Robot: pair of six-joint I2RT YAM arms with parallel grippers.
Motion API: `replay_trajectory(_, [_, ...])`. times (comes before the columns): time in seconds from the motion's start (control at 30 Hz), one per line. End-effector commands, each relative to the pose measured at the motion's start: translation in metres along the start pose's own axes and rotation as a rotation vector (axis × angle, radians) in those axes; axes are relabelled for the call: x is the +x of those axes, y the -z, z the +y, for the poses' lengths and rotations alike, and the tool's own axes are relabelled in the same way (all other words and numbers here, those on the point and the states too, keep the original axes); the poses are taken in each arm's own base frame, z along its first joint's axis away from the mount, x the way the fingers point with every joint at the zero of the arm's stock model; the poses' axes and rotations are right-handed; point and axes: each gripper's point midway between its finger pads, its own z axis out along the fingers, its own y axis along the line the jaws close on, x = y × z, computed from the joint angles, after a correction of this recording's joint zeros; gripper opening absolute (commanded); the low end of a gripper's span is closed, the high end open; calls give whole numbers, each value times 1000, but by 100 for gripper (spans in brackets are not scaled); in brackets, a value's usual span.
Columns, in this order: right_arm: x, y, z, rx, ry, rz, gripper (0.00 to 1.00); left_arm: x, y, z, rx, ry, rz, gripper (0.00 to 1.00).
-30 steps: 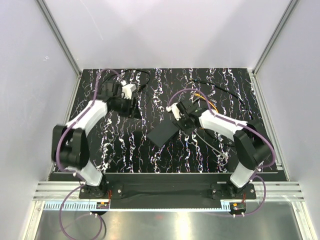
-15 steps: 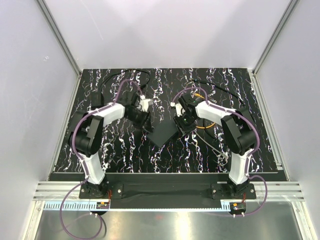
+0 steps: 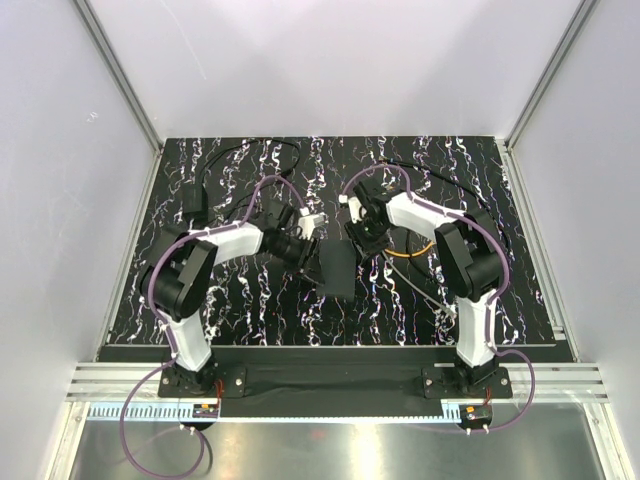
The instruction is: Insert the plug into the switch port
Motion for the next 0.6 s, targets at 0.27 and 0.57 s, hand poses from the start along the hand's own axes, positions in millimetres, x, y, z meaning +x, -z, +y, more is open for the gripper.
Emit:
replay_trajectory(0.27, [-34,6,-8,30,76,-58,51,-41,56,-34,30,-159,-192,52])
replay_trajectory(0.57, [-53,69,1,-10,96,-158,82,-97,206,55,-393,-265,-357,58])
